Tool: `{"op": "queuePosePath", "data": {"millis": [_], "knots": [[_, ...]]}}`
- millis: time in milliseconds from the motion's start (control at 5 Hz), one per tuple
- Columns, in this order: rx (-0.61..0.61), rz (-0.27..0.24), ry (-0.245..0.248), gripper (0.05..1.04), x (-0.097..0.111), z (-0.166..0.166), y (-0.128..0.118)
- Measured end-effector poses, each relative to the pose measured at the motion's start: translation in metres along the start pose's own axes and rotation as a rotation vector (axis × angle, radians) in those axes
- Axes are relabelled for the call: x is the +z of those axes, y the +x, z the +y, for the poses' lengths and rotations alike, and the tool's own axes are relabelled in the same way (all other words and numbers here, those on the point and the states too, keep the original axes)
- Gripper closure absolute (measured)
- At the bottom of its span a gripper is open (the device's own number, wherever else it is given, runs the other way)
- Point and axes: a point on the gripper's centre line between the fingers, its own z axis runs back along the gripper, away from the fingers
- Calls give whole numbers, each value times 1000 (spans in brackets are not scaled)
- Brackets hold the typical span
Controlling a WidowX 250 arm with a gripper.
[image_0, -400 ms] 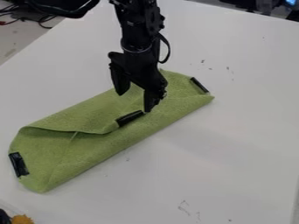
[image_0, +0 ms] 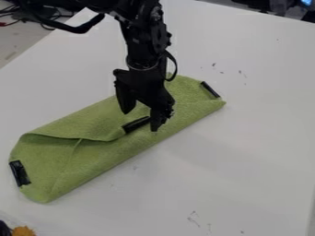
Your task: Unfold cloth from right to left
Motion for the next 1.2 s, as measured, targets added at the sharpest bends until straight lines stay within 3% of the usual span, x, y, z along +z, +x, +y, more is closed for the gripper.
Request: {"op": "queuePosePath", "data": {"millis": [400,600,1000,1200], "knots": [[7,-19,-18,88,-13,1,-4],[6,-19,-21,148,-16,3,-4],[-6,-8,-36,704,-19,2,-6],[-9,2,-43,920,-21,3,-7]]}}
